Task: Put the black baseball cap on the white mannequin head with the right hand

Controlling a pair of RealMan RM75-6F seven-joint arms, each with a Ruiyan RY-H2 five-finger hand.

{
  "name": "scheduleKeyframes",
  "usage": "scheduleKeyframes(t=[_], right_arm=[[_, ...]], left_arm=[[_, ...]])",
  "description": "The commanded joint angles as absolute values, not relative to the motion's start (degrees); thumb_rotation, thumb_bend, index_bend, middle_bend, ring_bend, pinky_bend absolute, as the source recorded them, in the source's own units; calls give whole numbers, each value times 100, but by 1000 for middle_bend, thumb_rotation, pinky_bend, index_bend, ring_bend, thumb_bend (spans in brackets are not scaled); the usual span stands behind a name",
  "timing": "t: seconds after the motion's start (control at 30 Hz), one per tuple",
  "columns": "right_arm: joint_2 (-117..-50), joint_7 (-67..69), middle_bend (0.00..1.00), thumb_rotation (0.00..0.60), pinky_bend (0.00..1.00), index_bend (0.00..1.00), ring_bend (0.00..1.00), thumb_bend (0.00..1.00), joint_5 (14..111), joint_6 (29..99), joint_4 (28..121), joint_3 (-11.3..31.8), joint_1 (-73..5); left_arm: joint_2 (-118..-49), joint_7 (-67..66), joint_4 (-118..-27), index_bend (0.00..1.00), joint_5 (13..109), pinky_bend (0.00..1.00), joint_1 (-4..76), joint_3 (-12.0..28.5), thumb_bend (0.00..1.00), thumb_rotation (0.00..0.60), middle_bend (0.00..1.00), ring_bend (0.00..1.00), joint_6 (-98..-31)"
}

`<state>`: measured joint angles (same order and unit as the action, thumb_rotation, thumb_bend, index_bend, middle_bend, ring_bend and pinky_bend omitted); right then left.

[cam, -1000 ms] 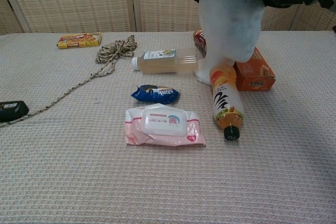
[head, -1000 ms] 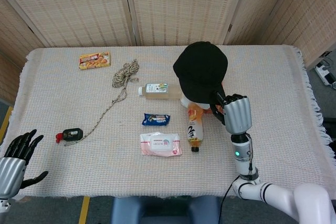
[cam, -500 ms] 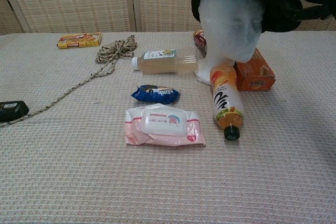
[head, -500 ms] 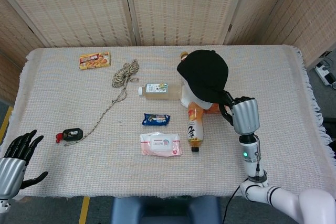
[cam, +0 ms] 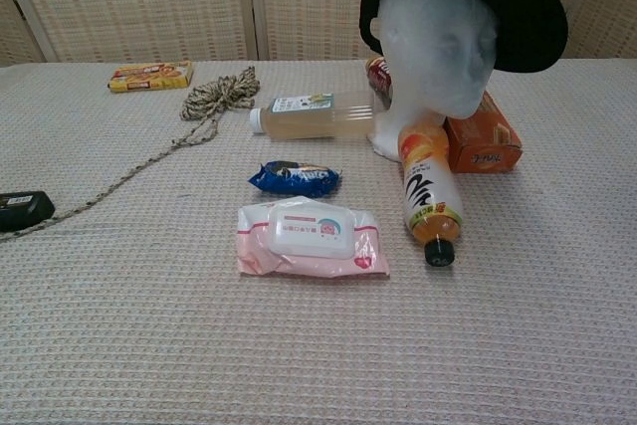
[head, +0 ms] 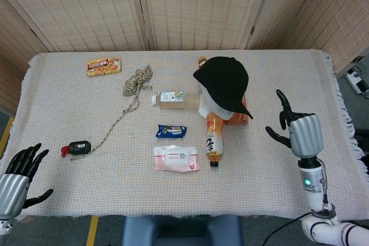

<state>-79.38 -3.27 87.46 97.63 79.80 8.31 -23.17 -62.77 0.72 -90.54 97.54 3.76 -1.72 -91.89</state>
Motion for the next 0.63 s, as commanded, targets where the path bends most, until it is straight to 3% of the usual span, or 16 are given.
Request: scheduleKeyframes(t=[0.03,0.1,0.2,0.27,0.4,0.63], right_arm=[[-7186,-753,539,600,810,0,624,2,8703,9929,8649,321,-1602],[-6841,-971,353,600,558,0,410,2,8489,9774,8999,101,-1339],[-6226,-1155,144,600,318,0,153,2,8048,9328,9632,-274,-986],[-5938,-1183,49,600,197,0,44,2,7885,9161,9837,-432,-834],[-5594,-472,0,600,62,0,0,3,7839,9070,9850,-597,-518],[-5385,-92,0,600,0,0,0,4,8286,9140,9828,-588,-342]], left_arm=[[-6226,74,-9106,122,9787,126,375,-219,77,600,0,0,-9147],[-6184,65,-9143,123,9814,125,381,-256,77,600,0,0,-9103],[-6122,35,-9201,129,9823,123,409,-300,77,600,0,0,-8995],[-6110,15,-9217,131,9802,121,425,-303,77,600,0,0,-8943],[-6080,71,-9238,131,9789,120,460,-313,77,600,0,0,-8865],[-6109,48,-9180,126,9862,120,450,-332,78,600,0,0,-8911]])
